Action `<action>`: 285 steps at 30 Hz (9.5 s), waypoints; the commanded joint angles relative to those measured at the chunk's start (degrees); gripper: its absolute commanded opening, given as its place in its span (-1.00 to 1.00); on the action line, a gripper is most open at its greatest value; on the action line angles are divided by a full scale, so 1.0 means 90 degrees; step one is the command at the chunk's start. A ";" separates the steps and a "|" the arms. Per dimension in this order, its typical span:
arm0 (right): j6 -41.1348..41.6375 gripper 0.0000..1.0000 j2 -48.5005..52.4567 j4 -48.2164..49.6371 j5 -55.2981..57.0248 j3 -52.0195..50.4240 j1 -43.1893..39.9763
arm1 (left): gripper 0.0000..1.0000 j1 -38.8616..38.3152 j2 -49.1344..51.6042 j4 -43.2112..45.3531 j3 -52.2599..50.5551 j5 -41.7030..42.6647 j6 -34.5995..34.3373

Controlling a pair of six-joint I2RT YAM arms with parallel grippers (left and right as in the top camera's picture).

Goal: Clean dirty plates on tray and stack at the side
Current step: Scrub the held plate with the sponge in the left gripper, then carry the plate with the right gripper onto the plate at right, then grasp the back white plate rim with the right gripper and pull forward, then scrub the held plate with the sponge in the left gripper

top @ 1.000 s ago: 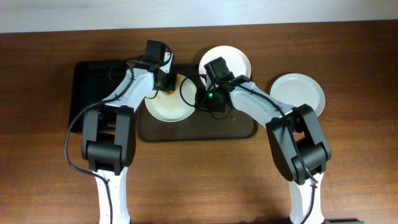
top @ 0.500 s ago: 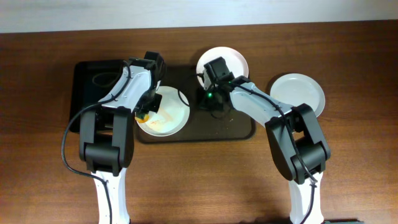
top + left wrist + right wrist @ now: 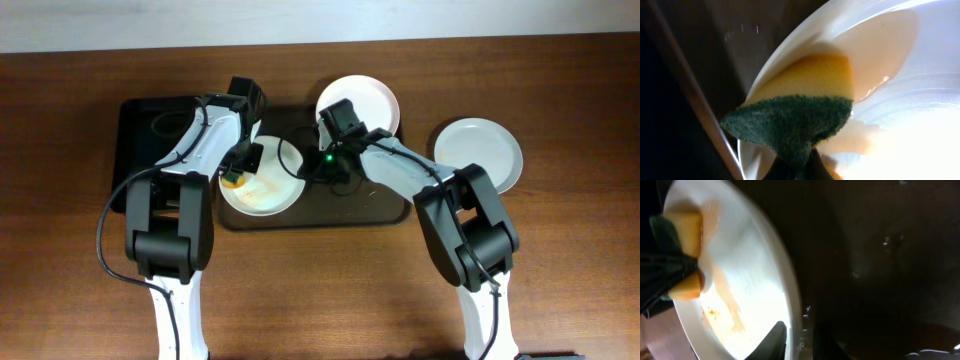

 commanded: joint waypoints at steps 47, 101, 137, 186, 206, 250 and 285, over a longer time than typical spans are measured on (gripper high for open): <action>0.0874 -0.91 0.0022 -0.0576 0.1168 0.0141 -0.0136 | -0.99 0.0000 0.0590 0.0675 -0.0665 -0.0763 -0.2096; -0.0862 -0.92 -0.3322 -0.2523 0.2994 -0.1338 -0.5076 | -0.99 0.0840 0.0597 -0.2900 0.5105 0.2089 -0.0294; 0.0925 -0.36 -0.1241 -0.0245 0.2800 -0.0682 -0.1120 | -0.99 0.0770 0.0712 -0.2970 0.5105 0.2084 -0.0294; -0.0527 0.34 -0.0100 -0.1061 0.2334 0.0765 -0.0818 | -0.99 0.0323 0.1462 -0.2992 0.5105 0.2086 -0.0294; -0.1103 -0.92 0.0107 -0.1039 0.1702 0.0758 -0.0833 | -0.99 -0.0260 0.2883 -0.2404 0.5098 0.2929 0.0794; -0.1078 -0.92 0.0107 -0.0964 0.1656 0.0758 -0.0845 | -1.00 -0.0614 0.4124 -0.3011 0.5151 -0.1428 -0.1404; -0.0852 -0.92 0.0641 0.0027 0.0860 0.0758 -0.0724 | -0.99 -0.0199 0.4126 -0.3973 0.5149 -0.2591 -0.3541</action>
